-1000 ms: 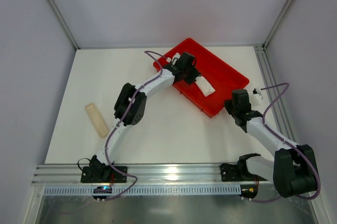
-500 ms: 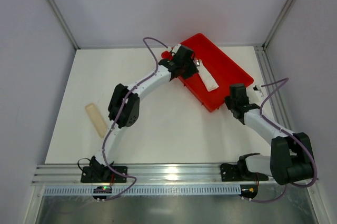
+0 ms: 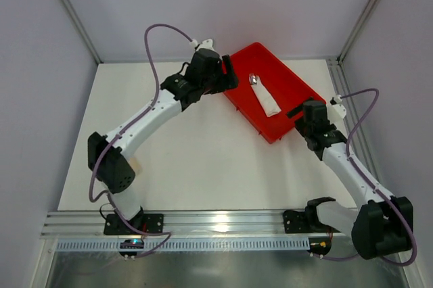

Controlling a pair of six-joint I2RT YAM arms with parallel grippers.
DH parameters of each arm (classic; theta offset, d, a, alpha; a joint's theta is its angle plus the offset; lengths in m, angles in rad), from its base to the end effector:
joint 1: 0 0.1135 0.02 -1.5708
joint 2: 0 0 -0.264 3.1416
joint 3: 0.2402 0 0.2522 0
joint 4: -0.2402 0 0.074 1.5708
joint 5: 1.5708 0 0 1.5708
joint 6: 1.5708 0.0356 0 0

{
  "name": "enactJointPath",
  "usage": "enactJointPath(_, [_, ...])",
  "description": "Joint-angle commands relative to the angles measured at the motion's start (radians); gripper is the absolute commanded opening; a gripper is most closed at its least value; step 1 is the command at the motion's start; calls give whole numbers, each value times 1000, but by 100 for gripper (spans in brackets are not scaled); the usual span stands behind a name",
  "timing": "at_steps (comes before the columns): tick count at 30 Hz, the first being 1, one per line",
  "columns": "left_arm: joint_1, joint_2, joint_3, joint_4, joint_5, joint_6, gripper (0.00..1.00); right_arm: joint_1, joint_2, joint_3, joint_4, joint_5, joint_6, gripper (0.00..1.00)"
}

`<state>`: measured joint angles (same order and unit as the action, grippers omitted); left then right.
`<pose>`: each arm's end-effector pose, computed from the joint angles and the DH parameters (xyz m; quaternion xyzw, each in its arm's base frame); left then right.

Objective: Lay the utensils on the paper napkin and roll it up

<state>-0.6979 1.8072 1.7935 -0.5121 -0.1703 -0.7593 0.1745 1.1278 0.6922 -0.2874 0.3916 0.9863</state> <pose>0.3272 -0.2665 0.3720 -0.0689 0.8617 -0.2761 0.4201 0.2332 0.0273 0.2323 0.4265 0.7898 0.0729 0.4346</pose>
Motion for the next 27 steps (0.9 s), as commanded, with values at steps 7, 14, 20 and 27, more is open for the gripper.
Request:
enactJointPath(7, [3, -403, -296, -3, 97, 138, 100, -4, -290, 135, -209, -361, -420, 100])
enactJointPath(14, [3, -670, -543, -25, 241, 149, 100, -4, -439, 224, -369, -504, -549, 100])
enactJointPath(20, [3, -915, -798, 73, 301, 83, 100, -3, -540, 179, -378, -637, -551, 100])
enactJointPath(27, [3, -1045, -862, 75, 272, 58, 100, -3, -586, 124, -360, -704, -511, 100])
